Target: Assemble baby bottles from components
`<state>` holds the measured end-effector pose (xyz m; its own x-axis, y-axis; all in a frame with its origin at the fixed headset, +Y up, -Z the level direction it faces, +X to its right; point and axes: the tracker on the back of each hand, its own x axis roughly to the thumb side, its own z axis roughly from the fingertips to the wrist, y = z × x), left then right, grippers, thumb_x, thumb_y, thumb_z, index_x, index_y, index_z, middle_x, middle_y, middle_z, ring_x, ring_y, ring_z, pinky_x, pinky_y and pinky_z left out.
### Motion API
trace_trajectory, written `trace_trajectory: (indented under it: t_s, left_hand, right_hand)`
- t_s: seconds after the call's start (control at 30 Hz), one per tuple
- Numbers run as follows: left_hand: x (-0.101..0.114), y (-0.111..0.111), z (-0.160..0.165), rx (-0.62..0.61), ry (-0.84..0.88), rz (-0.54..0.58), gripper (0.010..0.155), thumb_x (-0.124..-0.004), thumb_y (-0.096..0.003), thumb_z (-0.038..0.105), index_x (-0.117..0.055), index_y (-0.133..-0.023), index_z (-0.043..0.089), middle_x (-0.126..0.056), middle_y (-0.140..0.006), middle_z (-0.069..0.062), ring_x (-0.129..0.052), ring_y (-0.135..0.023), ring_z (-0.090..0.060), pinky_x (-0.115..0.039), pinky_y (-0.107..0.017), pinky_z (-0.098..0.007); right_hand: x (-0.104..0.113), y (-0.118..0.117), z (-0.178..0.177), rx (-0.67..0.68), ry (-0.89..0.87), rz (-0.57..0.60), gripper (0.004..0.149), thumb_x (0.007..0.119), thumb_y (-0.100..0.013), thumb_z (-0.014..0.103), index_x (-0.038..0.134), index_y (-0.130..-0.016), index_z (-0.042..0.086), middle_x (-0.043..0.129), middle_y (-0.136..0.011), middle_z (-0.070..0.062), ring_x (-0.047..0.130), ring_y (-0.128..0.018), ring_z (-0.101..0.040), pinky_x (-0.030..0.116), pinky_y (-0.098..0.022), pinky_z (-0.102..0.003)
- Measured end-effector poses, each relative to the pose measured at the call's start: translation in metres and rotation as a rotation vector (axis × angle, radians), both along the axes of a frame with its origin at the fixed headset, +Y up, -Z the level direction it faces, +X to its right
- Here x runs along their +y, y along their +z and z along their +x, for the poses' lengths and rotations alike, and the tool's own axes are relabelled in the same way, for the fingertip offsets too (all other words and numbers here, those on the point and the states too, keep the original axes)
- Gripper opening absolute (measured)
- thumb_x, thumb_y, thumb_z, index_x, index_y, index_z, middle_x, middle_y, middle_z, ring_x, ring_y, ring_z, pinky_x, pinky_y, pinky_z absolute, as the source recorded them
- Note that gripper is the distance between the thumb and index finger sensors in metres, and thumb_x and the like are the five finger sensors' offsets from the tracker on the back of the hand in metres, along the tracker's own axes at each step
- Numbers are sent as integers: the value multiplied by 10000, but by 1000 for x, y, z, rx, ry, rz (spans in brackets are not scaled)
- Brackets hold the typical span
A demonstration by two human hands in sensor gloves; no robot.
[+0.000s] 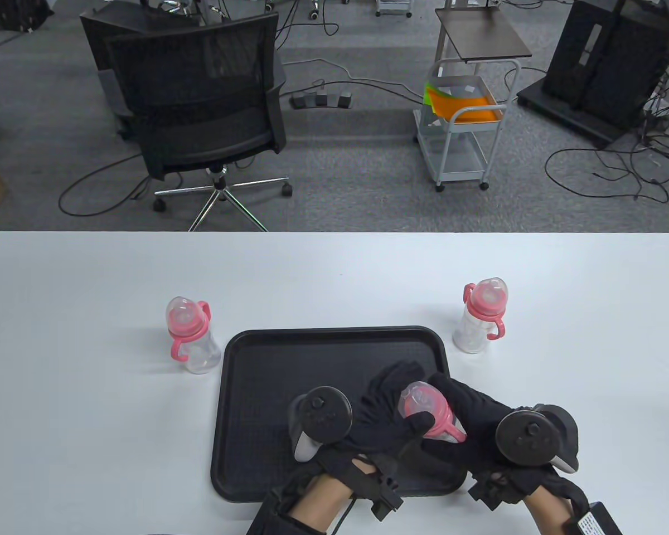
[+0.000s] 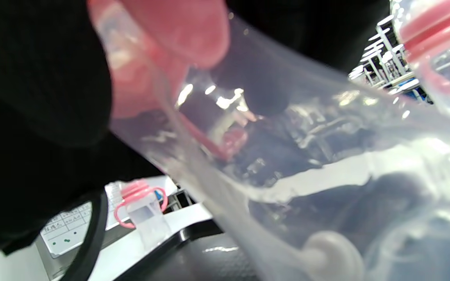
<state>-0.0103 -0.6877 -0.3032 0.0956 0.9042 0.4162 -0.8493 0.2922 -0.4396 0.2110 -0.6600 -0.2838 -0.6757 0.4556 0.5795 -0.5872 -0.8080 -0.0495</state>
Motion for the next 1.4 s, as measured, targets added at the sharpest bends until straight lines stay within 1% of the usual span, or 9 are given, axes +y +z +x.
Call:
trace_trajectory:
  t_s: [0.1,0.43,0.8,0.87,0.97,1.1,1.2,1.3,1.4]
  left_hand:
    - [-6,-2,2,-59,77,-84,757,-680,-509,705,-275,-1116,504,-294,-1187,-188,-408,-1030,-645,-537,-655,-812]
    - [-7,-4,6,-16,197,-127,744,-777,-518,668,-370,-1112,481,-480,-1179,-108,-427,-1040,-592,-595,-585,-846]
    - [2,1,5,66,215,-22,732,-922,-489,567,-550,-1101,417,-564,-1163,-75,-572,-1036,-518,-623,-498,-902]
    - [4,0,3,95,177,24,728,-933,-459,552,-585,-1079,397,-611,-1136,-60,-686,-996,-458,-704,-459,-854]
    - [1,0,5,81,214,-9,767,-927,-481,568,-549,-1102,326,-564,-1163,-62,-650,-1036,-444,-641,-481,-894]
    - [2,3,5,80,151,37,767,-871,-506,607,-496,-1115,329,-539,-1165,-71,-627,-1044,-422,-652,-492,-869]
    - [8,5,5,35,164,59,729,-710,-530,672,-503,-1128,309,-528,-1178,-75,-579,-1069,-420,-618,-514,-861]
    - [8,3,6,-53,231,0,688,-657,-544,633,-526,-1134,305,-512,-1186,-84,-518,-1087,-438,-564,-537,-874]
    - [-1,3,7,-60,230,-22,727,-644,-543,639,-413,-1155,323,-470,-1193,-106,-469,-1106,-418,-531,-572,-858]
  right_hand:
    - [1,1,0,-13,23,13,979,1014,-288,508,577,-1045,67,777,-961,-191,943,-802,-419,790,-634,-604]
    - [6,0,-5,-22,-3,-14,958,1020,-297,491,599,-1030,42,793,-945,-221,956,-782,-440,807,-618,-610]
    - [7,3,-12,-61,-45,24,940,1038,-287,471,634,-1011,28,812,-929,-238,962,-771,-458,815,-610,-623]
    - [6,4,-11,-67,-86,13,940,1039,-285,470,639,-1008,23,813,-926,-242,961,-767,-460,817,-608,-625]
    - [7,2,-11,-63,-63,13,938,1037,-284,473,640,-1009,28,811,-928,-239,960,-771,-455,819,-610,-620]
    - [5,1,-9,-35,-61,12,942,1038,-283,474,630,-1013,41,800,-937,-226,951,-784,-445,815,-619,-610]
    - [9,4,-5,-26,-95,18,946,1049,-277,475,629,-1016,61,794,-946,-204,945,-796,-435,810,-627,-606]
    - [11,6,-1,-29,-93,30,948,1046,-276,482,624,-1020,72,790,-951,-193,941,-805,-424,808,-632,-599]
    - [8,5,-1,-38,-68,26,952,1039,-277,490,619,-1021,70,785,-951,-192,942,-802,-423,814,-629,-595]
